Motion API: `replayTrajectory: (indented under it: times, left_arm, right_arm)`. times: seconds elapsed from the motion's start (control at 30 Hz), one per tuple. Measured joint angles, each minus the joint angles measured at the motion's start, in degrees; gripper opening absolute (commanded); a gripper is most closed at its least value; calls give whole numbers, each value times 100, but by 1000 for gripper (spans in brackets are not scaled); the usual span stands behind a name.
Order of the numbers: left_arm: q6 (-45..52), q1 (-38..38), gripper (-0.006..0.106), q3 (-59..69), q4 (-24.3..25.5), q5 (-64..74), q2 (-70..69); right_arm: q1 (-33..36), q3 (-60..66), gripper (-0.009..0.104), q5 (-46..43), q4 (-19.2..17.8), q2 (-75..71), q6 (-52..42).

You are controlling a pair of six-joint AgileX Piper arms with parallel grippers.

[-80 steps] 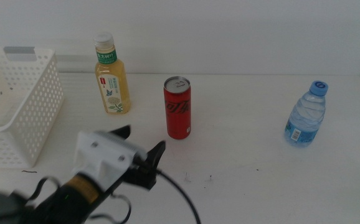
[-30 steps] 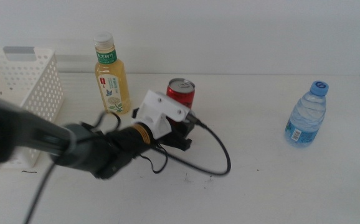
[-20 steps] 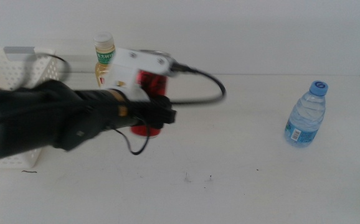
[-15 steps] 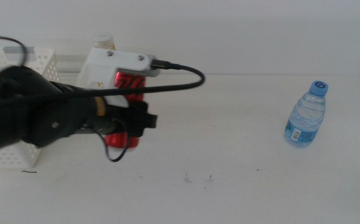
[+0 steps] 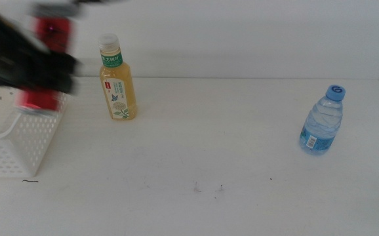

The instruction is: Use arms to grab the bottles and put them into the dustbin to the left of the table.

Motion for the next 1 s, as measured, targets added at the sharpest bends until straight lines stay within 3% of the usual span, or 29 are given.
replayTrajectory:
  times: [0.13,0.27,0.4,0.7,0.83,1.0]
  left_arm:
    - [550,1143,-2,-877,-40,749,544]
    - [975,1706,-2,-1674,-150,1308,1229]
    - [1337,1895,-2,-2190,-198,1354,1870]
    - [1637,1982,2,-2318,220,1318,3014]
    - [1727,1992,22,-2318,400,1265,3277]
    - [1750,1992,75,-2318,549,1102,3353]
  right_arm:
    - [0,0,90,0,0,0,0]
    - [0,0,90,0,0,0,0]
    - [0,0,90,0,-31,0,0]
    - [0,0,90,0,0,0,0]
    - [0,0,90,0,0,0,0]
    - [0,0,90,0,0,0,0]
